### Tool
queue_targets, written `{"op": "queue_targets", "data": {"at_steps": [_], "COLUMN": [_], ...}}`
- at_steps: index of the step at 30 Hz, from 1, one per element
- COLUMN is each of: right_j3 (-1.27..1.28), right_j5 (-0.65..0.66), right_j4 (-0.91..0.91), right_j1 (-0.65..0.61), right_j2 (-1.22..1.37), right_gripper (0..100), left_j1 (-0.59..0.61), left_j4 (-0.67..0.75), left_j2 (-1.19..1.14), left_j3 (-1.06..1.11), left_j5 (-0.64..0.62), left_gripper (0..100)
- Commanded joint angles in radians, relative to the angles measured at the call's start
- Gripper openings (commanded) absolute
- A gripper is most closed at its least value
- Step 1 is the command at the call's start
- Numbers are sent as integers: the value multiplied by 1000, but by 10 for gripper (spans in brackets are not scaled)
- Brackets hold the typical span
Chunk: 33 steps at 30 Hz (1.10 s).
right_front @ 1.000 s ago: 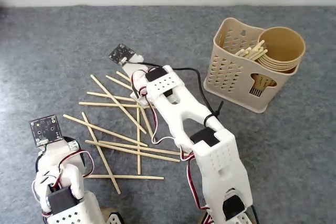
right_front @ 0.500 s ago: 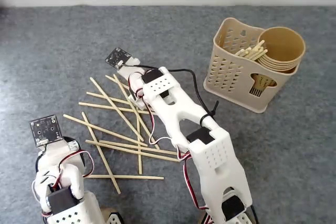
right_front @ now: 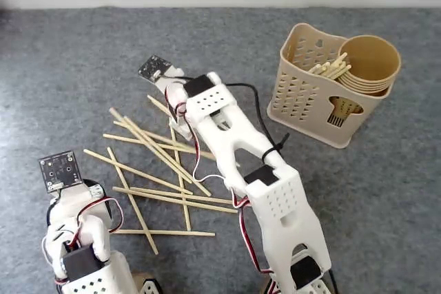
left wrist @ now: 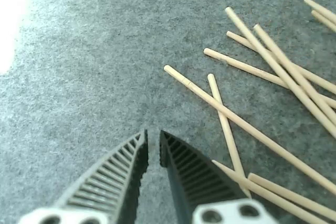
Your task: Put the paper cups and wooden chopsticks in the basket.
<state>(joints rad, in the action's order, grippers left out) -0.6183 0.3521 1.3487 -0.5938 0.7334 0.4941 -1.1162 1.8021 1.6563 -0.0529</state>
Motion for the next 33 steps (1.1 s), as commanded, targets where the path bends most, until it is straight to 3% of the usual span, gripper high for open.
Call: {"op": "queue_targets", "data": {"at_steps": [1,8,15,25,33], "right_j3": [-63,-63,-63,-61,-54], "right_j5": [6,3,2,-3,-238], "right_j4": [90,156,150,-90,-262], "right_j1": [22,41,137,263,443], "right_j2": [-174,-409,-647,-895,-900], "right_gripper": [8,8,9,9,9], "left_j1": [-2,-2,-2,-2,-2], "left_j4": [21,21,21,21,21], "left_j2": [6,6,6,6,6], "left_j3": [-8,-8,-8,-8,-7], "left_j5": [12,12,12,12,12], "left_gripper": [41,41,41,41,41]}}
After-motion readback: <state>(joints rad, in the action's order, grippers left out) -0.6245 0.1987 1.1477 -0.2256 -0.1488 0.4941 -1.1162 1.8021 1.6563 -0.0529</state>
